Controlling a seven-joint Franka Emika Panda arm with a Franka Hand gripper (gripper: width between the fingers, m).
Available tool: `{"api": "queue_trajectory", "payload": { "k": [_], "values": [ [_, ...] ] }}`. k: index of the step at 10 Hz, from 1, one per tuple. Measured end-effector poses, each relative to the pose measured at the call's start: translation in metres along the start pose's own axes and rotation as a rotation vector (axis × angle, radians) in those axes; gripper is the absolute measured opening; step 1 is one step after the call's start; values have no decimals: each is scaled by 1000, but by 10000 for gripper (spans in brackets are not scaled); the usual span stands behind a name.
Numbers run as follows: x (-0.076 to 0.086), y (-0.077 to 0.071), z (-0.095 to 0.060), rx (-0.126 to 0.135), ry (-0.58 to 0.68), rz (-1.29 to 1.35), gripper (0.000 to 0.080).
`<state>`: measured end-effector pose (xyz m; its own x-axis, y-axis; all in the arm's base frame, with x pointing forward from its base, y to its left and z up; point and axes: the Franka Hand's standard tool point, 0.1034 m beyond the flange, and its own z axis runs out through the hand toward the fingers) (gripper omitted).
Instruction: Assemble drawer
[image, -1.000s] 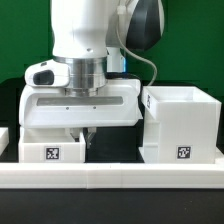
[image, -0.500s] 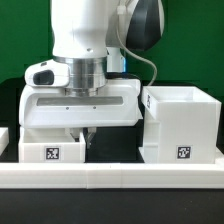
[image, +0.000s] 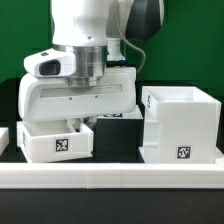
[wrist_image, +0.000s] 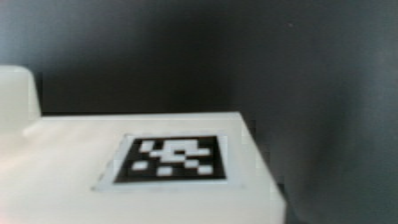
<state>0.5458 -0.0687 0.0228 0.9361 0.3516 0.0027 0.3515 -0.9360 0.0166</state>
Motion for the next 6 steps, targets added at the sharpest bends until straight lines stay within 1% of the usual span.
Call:
{"api": "queue_trajectory", "payload": {
  "k": [1,2,4,5,6],
  "values": [
    [0,0,1,0,-1,0,41],
    [-1,0,1,-1,-2,-59,41],
    [-1,1,1,-1,-3,-207,41],
    [-3,-4,-3,-5,-13,-332,41],
    [-7,-5,-4,-4,-16,-422,41]
  ]
}}
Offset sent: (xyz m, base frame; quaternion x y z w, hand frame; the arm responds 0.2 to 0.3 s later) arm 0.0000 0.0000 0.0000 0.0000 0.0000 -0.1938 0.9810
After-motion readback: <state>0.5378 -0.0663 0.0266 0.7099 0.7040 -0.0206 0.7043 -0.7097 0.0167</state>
